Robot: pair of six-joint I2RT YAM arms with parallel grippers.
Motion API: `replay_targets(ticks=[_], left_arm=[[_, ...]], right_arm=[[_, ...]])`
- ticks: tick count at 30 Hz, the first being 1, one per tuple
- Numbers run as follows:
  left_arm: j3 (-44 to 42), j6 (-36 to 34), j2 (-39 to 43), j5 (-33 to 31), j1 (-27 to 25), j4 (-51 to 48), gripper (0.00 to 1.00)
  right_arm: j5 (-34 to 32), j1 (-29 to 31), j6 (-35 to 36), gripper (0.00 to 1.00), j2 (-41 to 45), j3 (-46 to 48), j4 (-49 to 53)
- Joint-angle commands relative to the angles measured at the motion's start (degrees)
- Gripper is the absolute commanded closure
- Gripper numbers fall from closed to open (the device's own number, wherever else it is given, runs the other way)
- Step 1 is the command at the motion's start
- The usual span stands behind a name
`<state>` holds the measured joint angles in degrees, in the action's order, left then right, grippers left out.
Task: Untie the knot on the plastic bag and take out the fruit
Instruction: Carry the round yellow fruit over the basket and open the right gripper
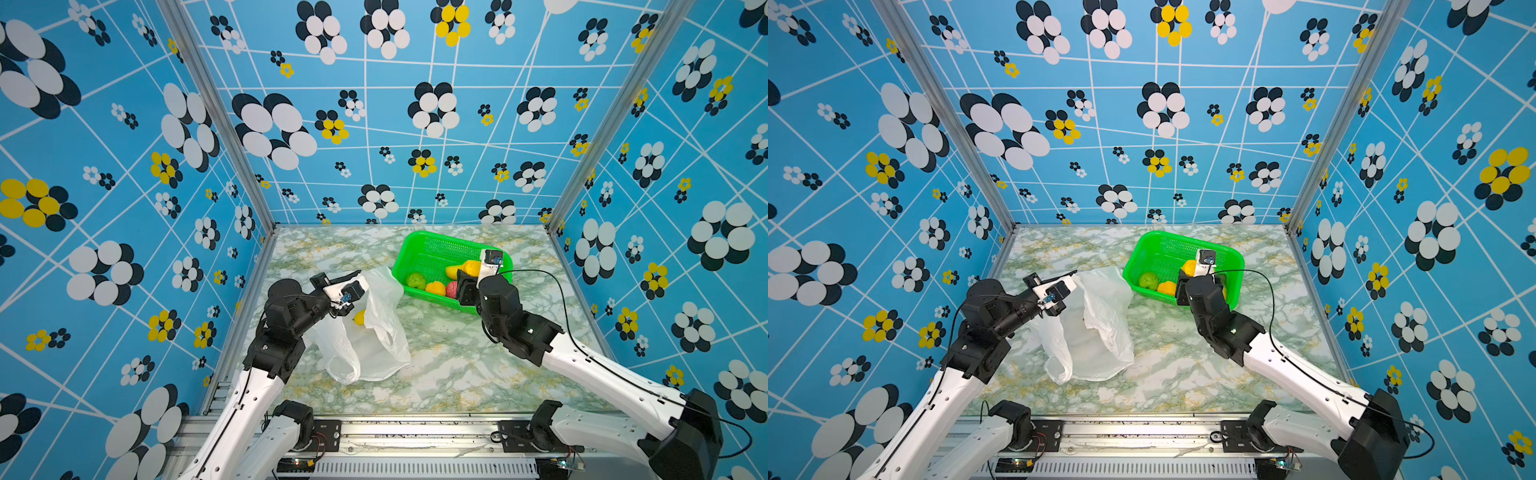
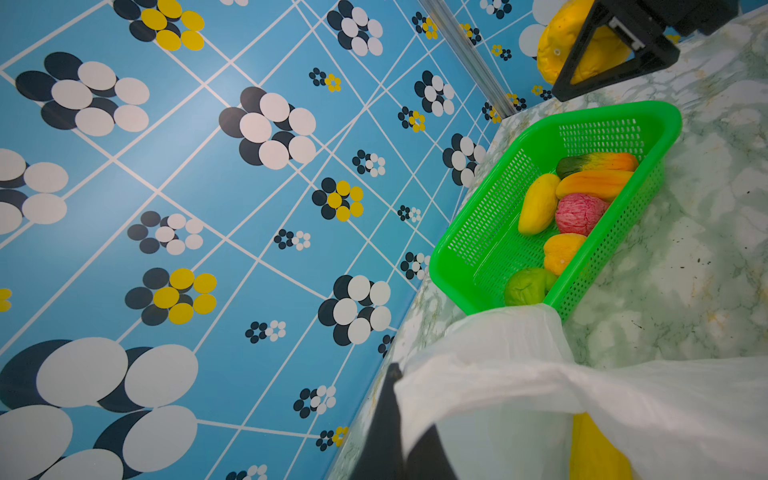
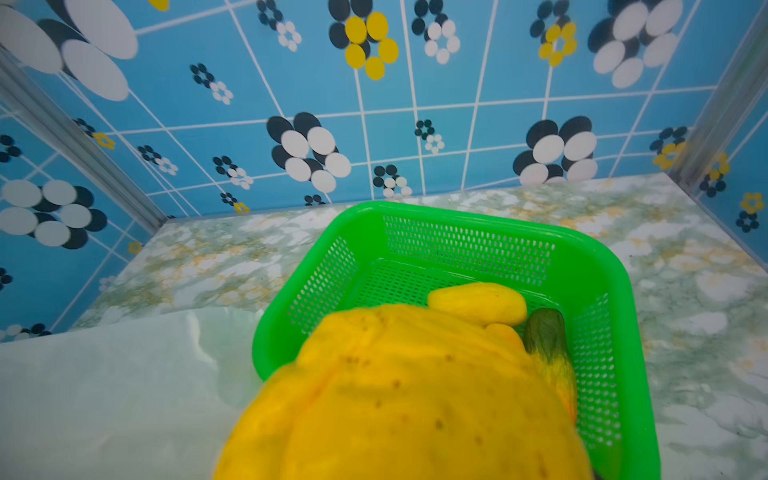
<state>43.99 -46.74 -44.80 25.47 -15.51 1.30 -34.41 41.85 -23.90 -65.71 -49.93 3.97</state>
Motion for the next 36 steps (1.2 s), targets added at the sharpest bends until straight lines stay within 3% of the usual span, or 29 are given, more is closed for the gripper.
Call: replay_targets(ticks=[1,7,10,13,18,27,32,36], left_arm=[[-0.26,-0.72,0.28,0.71,-0.4,-0.3,1.0],[-0.39,-0.63,1.09,0.81,-0.59,-0.08,1.0],[-0.35,-0.71,0.91,0.72,-0.55,-0.1,1.0],[-0.28,-0.9,1.1,0.53,-0.61,-0.58,1.0],[-0.66,-1.03,1.44,0.21,-0.85,0.27,1.0],[-0.66,-1.07,1.72,0.19,-0.81,0.17,1.0],[-0.38,-1.09,1.36,0.18,-0.66,-0.39,1.0],[-0.62,-1.01,1.73,0.28,-0.79,0.1,1.0]], right_arm=[[4.15,-3.2,-5.59,0.62,-4.32,-2.96,6.52],[11.28,-11.49,-8.38,0.66,-12.19,-6.86,11.2],[10.65,-14.66,-10.43,0.66,-14.64,-7.22,13.3],[9.42,-16.74,-13.84,0.55,-16.22,-4.87,13.13],[17.4,-20.72,-16.62,0.6,-22.3,-6.37,14.63],[20.48,-21.33,-17.4,0.21,-24.77,-7.28,15.31],[18.55,-21.28,-17.02,0.11,-21.31,-5.74,14.72],[18.94,-21.32,-16.97,0.1,-18.44,-4.54,14.11]])
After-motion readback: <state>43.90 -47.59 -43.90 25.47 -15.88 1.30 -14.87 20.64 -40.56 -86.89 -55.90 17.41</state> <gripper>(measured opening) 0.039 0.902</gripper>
